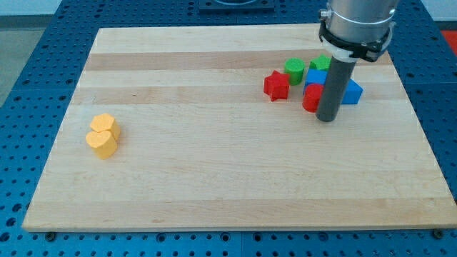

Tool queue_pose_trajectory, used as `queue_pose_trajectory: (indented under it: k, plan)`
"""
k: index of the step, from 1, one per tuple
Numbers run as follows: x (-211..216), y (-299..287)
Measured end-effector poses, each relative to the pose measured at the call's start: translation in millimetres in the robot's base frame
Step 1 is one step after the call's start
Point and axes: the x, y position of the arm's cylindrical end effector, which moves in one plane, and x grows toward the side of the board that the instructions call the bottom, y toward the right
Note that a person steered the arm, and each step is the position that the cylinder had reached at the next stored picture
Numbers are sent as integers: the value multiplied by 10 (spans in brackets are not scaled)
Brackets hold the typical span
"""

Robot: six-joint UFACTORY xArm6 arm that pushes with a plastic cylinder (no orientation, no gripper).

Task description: Push the blue triangle upwards slightly

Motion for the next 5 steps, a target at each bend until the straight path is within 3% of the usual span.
queue_pose_trajectory:
  k: [2, 4, 5]
  plan:
    - [-181, 508]
    - [-468, 614]
    - [474, 326]
